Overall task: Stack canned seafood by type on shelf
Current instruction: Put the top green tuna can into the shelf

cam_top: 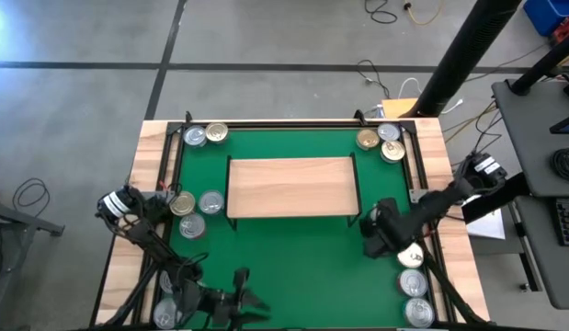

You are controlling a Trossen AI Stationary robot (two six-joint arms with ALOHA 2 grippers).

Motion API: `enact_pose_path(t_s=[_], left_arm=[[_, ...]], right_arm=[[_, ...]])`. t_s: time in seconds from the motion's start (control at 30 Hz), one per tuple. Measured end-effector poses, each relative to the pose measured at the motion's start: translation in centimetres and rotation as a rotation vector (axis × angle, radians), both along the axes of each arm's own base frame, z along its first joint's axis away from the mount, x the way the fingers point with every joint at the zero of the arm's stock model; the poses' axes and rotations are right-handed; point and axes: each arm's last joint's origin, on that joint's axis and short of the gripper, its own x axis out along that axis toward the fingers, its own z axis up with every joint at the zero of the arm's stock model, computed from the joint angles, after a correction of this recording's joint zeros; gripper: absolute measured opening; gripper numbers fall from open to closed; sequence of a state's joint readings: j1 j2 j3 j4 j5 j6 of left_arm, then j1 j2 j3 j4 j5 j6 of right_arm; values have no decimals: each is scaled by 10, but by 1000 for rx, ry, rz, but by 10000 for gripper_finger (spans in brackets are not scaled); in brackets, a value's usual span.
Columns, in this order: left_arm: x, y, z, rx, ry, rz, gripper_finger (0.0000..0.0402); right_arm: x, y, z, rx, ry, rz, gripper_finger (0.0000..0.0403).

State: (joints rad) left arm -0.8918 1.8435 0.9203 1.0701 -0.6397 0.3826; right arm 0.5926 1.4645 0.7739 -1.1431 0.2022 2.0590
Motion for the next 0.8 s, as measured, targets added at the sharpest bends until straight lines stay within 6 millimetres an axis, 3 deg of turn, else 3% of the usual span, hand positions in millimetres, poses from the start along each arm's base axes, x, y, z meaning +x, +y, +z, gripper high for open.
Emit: enact_pose_path(t_s=[0.27, 0.4, 0.53, 0.63, 0.8], left_arm=[[2, 1, -7, -32, 75, 12, 77], [8, 6, -11, -95, 110, 35, 77], [15, 10, -18, -122, 132, 56, 80], [18, 11, -26, -113, 154, 68, 88], [18, 12, -36, -104, 229, 82, 93]], right_arm=[[13, 71, 3, 42, -31, 292, 13], [35, 103, -3, 14, -29, 378, 13], [69, 132, -3, -6, -93, 457, 13], [93, 152, 7, -100, -216, 547, 13], [103, 180, 53, -304, -355, 841, 13]])
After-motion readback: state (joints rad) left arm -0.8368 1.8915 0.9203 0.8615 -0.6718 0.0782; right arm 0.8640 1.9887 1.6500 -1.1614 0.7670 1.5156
